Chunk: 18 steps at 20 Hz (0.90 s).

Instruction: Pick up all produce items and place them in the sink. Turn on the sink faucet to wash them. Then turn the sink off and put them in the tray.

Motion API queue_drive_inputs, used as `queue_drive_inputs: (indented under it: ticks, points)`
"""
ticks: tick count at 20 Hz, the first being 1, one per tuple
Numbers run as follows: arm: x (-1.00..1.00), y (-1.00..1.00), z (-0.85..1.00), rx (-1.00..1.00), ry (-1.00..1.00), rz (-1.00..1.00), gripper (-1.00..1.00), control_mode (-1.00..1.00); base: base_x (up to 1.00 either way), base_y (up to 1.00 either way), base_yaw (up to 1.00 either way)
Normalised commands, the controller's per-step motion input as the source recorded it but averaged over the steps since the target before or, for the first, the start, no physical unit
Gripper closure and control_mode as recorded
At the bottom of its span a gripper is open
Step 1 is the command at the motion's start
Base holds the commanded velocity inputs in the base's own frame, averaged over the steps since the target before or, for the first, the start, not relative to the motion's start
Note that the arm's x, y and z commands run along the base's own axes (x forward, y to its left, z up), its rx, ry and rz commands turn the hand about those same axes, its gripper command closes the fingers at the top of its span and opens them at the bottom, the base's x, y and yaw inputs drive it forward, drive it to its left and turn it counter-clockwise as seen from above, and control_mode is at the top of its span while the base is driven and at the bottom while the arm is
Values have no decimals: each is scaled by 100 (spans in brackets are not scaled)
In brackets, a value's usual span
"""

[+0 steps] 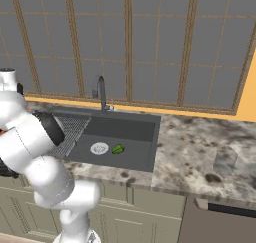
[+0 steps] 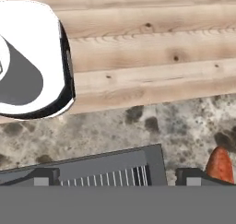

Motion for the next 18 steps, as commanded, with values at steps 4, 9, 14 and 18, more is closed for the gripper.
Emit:
queue_drive_inputs:
  ticks: [4, 9, 14, 18]
  points:
    - [22, 86, -43, -1, 0, 0, -100, -100, 0, 0, 0]
    - [25, 48, -58, 0, -1, 0, -100, -100, 0, 0, 0]
    - [39, 48, -31, 0, 0, 0, -100, -100, 0, 0, 0]
    - [33, 42, -53, 0, 0, 2, -100, -100, 0, 0, 0]
